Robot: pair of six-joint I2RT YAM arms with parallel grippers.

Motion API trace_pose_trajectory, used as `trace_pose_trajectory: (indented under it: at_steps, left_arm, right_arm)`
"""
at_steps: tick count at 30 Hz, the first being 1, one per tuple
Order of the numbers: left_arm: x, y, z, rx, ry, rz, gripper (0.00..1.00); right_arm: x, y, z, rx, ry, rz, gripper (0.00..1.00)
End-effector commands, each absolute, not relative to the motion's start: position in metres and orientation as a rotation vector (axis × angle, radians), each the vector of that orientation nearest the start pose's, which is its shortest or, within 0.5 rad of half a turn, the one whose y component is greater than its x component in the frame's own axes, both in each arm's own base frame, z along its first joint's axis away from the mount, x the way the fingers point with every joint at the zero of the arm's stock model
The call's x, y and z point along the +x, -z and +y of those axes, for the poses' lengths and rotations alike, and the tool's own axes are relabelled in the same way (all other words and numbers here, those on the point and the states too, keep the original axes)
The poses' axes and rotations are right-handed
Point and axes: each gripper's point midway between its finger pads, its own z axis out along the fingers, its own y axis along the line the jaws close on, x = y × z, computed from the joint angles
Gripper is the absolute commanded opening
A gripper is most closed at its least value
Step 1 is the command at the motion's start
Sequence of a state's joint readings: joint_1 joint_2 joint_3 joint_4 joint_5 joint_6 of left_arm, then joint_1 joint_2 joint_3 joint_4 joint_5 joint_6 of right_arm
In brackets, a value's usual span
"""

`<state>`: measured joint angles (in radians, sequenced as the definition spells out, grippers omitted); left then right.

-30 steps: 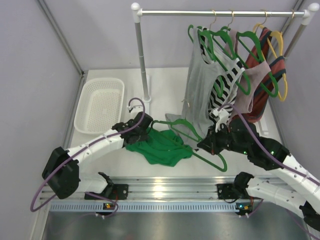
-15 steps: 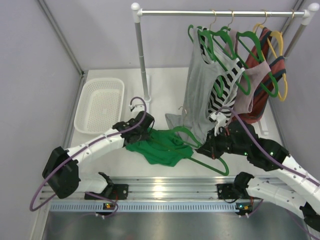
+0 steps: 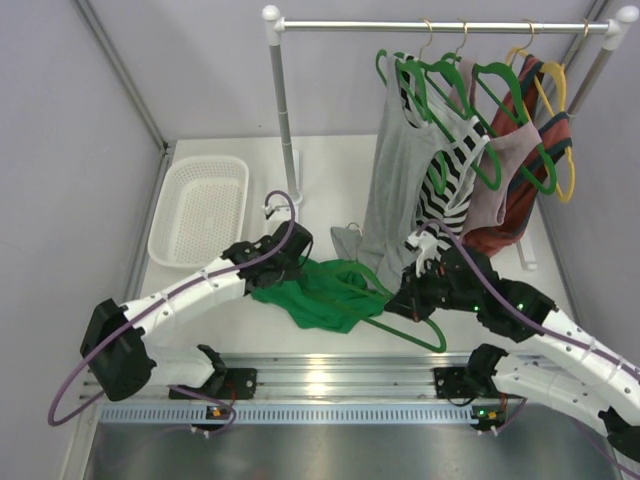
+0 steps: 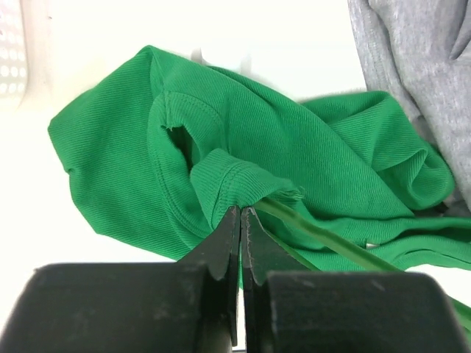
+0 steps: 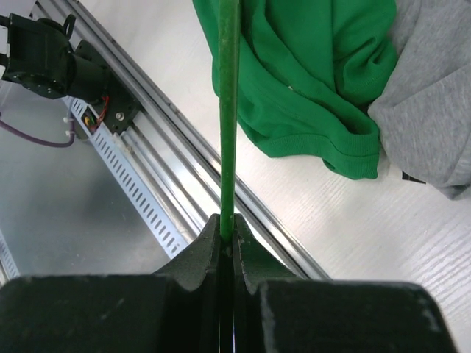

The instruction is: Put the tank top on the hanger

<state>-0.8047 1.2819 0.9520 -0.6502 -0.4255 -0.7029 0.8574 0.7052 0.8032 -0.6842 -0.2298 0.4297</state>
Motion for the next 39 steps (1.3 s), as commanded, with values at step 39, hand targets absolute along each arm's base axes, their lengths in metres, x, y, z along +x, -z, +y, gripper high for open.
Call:
trace_pose_trajectory:
  at_steps: [39]
  left_arm:
    - [0.232, -0.197, -0.187, 0.010, 0.163, 2.270, 0.00]
  right_arm:
    - [0.131, -0.211, 0.255, -0.504, -1.212, 1.852, 0.00]
